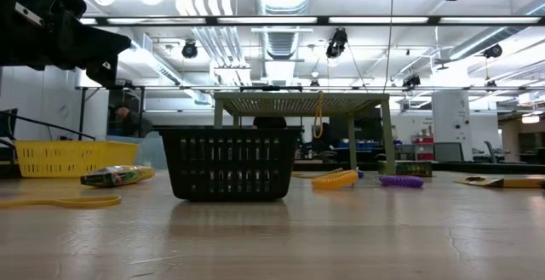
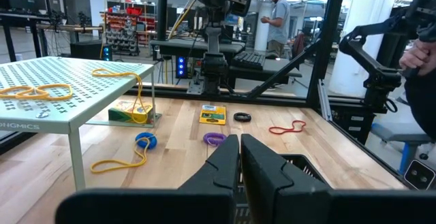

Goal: Pick & Place Office Desk Supplies
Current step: Put the yellow rubber band from the shelf into the black bin

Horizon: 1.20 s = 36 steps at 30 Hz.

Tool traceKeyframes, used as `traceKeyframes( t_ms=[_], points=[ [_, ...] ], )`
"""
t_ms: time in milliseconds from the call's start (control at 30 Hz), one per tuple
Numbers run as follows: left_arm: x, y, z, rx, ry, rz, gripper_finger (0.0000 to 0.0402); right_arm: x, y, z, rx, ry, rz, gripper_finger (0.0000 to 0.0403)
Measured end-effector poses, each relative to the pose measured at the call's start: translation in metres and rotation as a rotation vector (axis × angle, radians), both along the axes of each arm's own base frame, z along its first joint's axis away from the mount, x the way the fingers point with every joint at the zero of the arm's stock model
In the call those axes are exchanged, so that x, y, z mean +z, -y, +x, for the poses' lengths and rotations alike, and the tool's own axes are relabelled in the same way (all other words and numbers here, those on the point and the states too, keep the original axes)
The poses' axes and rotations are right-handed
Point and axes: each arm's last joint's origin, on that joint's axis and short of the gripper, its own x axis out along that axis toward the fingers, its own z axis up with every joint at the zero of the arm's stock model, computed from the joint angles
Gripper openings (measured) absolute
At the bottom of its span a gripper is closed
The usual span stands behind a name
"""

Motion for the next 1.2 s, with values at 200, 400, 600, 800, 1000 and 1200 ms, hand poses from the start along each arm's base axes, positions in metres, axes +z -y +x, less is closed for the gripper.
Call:
traceKeyframes(
  t_ms=[200, 400, 600, 800, 1000, 1200],
  points=[
    [0.0, 0.0, 0.0, 0.001, 0.0, 0.0, 0.0023, -0.002, 0.003, 0.011, -0.125, -0.046, 0.005, 0.0034],
    [0.0, 0.0, 0.0, 0.0, 0.0, 0.0, 0.0023, -0.003, 0.003, 0.02, -0.151, -0.07, 0.001, 0.0034],
    [0.0, 0.0, 0.0, 0.0, 0.0, 0.0, 0.0023, -0.002, 0.003, 0.023, -0.151, -0.052, 0.005, 0.0034],
    [0.0, 0.0, 0.0, 0.0, 0.0, 0.0, 0.0023, 0.005, 0.003, 0.027, -0.148, -0.022, 0.034, 0.0034],
    [0.0, 0.0, 0.0, 0.0, 0.0, 0.0, 0.0023, 0.004, 0.003, 0.037, -0.153, -0.053, -0.005, 0.0034],
    [0.0, 0.0, 0.0, 0.0, 0.0, 0.0, 0.0023, 0.0, 0.002, 0.05, -0.155, -0.082, -0.02, 0.0034]
  ],
)
